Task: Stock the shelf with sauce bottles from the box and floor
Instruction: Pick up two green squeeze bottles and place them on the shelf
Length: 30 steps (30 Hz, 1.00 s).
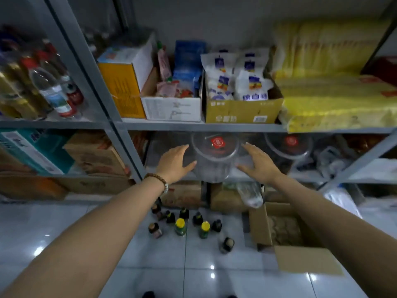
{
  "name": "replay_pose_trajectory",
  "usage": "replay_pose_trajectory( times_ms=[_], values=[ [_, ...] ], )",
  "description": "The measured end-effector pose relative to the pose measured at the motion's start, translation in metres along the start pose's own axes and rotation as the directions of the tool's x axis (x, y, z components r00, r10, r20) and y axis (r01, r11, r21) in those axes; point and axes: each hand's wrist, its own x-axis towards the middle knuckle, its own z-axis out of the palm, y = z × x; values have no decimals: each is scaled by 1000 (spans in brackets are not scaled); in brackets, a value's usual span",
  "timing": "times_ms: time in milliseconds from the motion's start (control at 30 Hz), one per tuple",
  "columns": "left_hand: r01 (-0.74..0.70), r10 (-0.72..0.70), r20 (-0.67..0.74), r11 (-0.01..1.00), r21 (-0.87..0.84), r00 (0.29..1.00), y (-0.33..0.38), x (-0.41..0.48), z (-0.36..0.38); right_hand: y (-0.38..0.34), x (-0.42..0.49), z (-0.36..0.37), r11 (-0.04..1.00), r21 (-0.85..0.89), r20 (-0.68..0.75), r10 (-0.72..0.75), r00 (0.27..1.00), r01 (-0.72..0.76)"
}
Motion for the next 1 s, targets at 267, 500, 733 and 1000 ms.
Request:
replay_pose_trajectory(
  times_ms=[267, 500, 733, 1000],
  values=[
    [-56, 76, 274, 995, -80, 959, -71, -8, 105, 24, -45, 141, 938, 126, 57, 318, 946, -323],
    [114, -23, 411, 974, -197, 911, -119, -7, 228, 76, -63, 259, 823, 240, 172, 486, 857, -515],
    [167, -46, 406, 949, -267, 913, -182, -2, 387, 137, -37, 404, 770, 350, 178, 505, 845, -534],
    [212, -113, 353, 943, -256, 929, -265, 13, 527, 185, 14, 574, 746, 461, 198, 441, 875, -481]
  ],
)
